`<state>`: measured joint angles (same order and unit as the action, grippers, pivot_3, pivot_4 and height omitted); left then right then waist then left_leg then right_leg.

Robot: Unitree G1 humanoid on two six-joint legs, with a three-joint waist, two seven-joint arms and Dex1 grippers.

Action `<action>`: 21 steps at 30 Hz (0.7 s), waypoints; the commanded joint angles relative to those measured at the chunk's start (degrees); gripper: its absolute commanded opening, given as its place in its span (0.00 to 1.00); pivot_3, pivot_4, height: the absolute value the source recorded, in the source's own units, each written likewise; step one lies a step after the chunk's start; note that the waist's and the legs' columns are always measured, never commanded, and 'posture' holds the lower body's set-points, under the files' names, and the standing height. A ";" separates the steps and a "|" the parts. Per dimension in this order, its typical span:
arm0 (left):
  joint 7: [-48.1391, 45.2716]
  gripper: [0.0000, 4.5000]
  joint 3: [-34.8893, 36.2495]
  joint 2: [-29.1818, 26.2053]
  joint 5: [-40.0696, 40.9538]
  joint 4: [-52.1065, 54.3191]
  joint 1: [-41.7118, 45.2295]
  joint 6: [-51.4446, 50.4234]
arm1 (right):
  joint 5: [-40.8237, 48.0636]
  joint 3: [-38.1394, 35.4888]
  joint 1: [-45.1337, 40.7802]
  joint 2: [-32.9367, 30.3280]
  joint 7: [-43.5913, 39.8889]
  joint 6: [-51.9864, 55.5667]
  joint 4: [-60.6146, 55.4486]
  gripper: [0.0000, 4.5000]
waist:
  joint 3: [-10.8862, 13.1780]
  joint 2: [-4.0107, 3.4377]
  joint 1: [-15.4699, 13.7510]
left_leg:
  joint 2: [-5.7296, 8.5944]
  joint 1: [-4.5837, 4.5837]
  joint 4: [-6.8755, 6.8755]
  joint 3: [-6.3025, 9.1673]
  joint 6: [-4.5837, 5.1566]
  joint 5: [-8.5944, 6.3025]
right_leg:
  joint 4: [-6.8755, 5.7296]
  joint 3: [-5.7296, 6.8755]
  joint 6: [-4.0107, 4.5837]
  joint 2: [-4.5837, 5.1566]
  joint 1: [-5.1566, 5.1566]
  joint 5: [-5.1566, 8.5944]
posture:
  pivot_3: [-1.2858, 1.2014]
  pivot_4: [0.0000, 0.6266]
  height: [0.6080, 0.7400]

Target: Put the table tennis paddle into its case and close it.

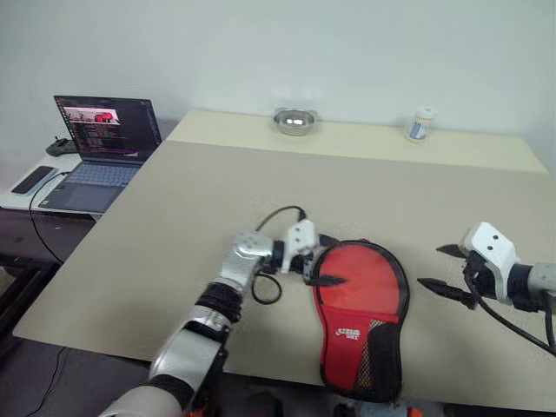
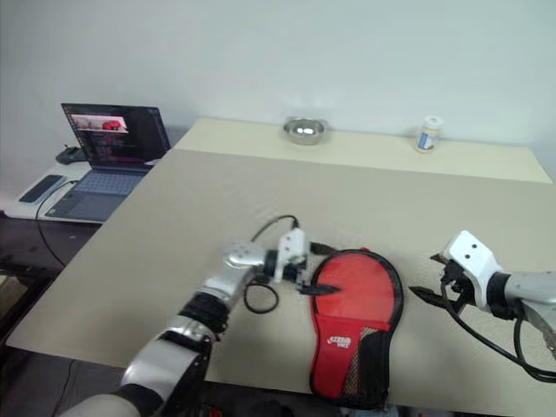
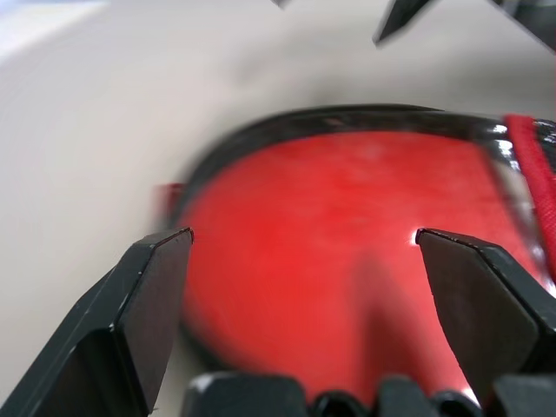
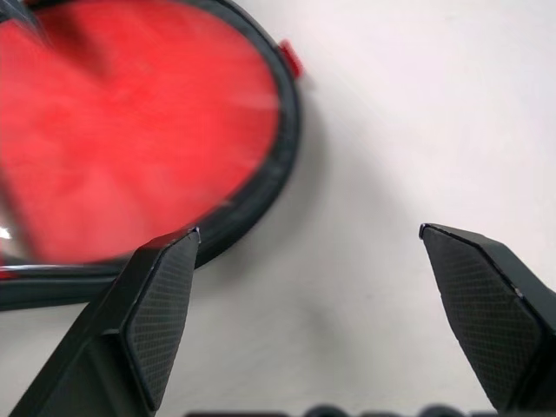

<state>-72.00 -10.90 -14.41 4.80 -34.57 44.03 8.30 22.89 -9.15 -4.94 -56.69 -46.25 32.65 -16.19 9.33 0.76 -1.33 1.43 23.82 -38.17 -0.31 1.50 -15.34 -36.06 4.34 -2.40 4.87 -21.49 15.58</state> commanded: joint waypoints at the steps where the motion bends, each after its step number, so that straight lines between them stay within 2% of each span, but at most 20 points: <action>1: 0.82 1.00 2.56 -3.65 3.50 10.98 -1.53 -6.03 | -2.86 0.58 -3.91 3.65 -0.11 -7.89 6.88 0.99 | 0.06 -0.07 0.03 | 0.00 -0.01 -0.01 0.00 0.03 0.03 | -0.03 -0.01 0.00 -0.01 0.02 0.00 | 0.52 0.24 1.00; 6: 4.48 1.00 3.57 -6.99 4.07 20.02 -5.28 -11.90 | -4.98 -1.20 -7.02 8.90 0.41 -17.22 17.51 0.99 | 0.20 -0.10 -0.21 | 0.07 -0.10 -0.26 0.01 0.14 0.04 | -0.45 -0.12 -0.04 -0.01 0.04 0.01 | 0.52 0.24 1.00; 9: 9.00 1.00 3.46 -7.01 3.22 24.74 -7.62 -14.49 | -5.01 -3.60 -8.84 9.16 -1.44 -23.20 27.93 0.99 | 0.42 -0.15 -0.17 | 0.10 -0.08 -0.59 0.00 0.32 -0.07 | -0.81 -0.23 -0.08 0.00 -0.01 0.04 | 0.52 0.24 1.00; 13: 10.53 1.00 2.97 -8.15 3.12 26.04 -9.88 -14.33 | -6.18 -4.11 -10.52 8.52 -1.73 -25.39 33.51 0.99 | 0.46 -0.22 0.04 | 0.10 -0.18 -0.67 -0.04 0.37 -0.09 | -1.02 -0.32 -0.05 0.01 0.00 0.02 | 0.52 0.24 1.00; 21: 12.07 1.00 0.72 -6.38 2.52 22.19 -8.40 -13.19 | -5.24 -5.58 -7.88 8.80 -0.68 -23.13 28.13 0.99 | 0.54 -0.39 0.02 | 0.02 -0.31 -0.66 -0.11 0.42 -0.04 | -1.14 -0.38 0.04 -0.04 0.01 -0.04 | 0.52 0.24 1.00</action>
